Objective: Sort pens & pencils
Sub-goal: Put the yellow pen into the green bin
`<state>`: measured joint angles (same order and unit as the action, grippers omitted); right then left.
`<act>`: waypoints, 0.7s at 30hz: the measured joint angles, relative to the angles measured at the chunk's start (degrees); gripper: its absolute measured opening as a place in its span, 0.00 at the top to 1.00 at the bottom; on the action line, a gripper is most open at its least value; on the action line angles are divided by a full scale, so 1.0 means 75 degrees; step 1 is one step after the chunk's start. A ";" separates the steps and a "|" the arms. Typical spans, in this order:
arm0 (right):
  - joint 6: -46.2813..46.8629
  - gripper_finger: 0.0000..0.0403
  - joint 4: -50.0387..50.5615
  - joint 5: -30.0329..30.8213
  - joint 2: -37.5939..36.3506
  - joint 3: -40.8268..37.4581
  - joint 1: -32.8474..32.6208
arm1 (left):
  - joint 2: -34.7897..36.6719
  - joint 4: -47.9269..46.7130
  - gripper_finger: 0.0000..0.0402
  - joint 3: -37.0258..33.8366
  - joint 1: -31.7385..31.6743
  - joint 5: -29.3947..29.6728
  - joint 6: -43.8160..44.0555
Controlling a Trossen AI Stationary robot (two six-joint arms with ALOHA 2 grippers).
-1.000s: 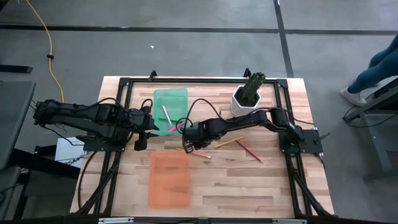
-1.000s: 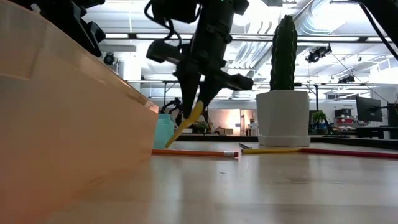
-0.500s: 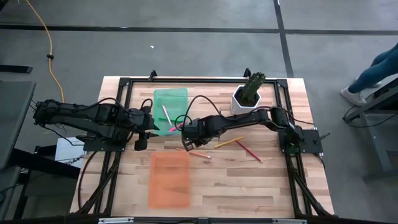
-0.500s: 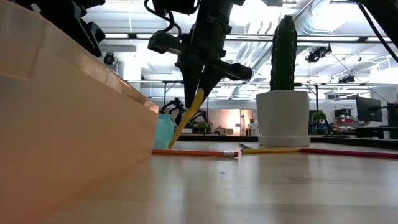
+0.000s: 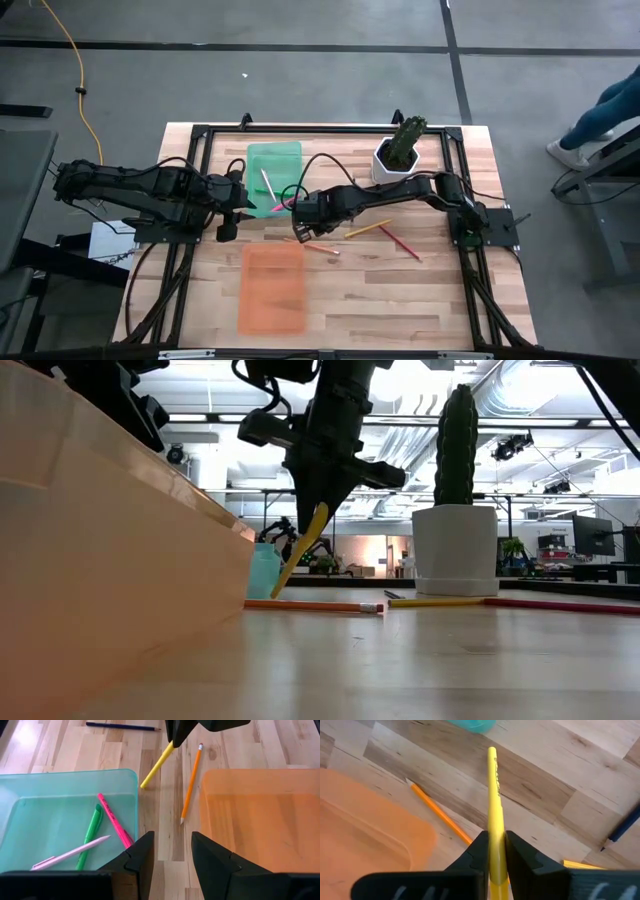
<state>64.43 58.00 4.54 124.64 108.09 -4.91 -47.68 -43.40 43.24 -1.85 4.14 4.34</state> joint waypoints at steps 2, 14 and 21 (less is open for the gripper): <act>-0.0035 0.93 -0.0007 0.0002 -0.0019 0.0000 0.0000 | 0.0000 0.0000 0.70 0.0000 0.0000 0.0000 0.0000; -0.0458 0.94 0.1263 0.0566 -0.0093 0.1432 -0.0099 | 0.0000 -0.0009 0.70 0.0000 0.0000 -0.0003 0.0000; -0.0538 0.94 0.1940 0.0806 -0.0091 0.2178 -0.0304 | 0.0000 -0.0003 0.70 -0.0003 0.0000 0.0000 0.0000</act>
<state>60.39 72.55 10.58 123.96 124.43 -7.18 -47.68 -43.42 43.22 -1.85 4.14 4.34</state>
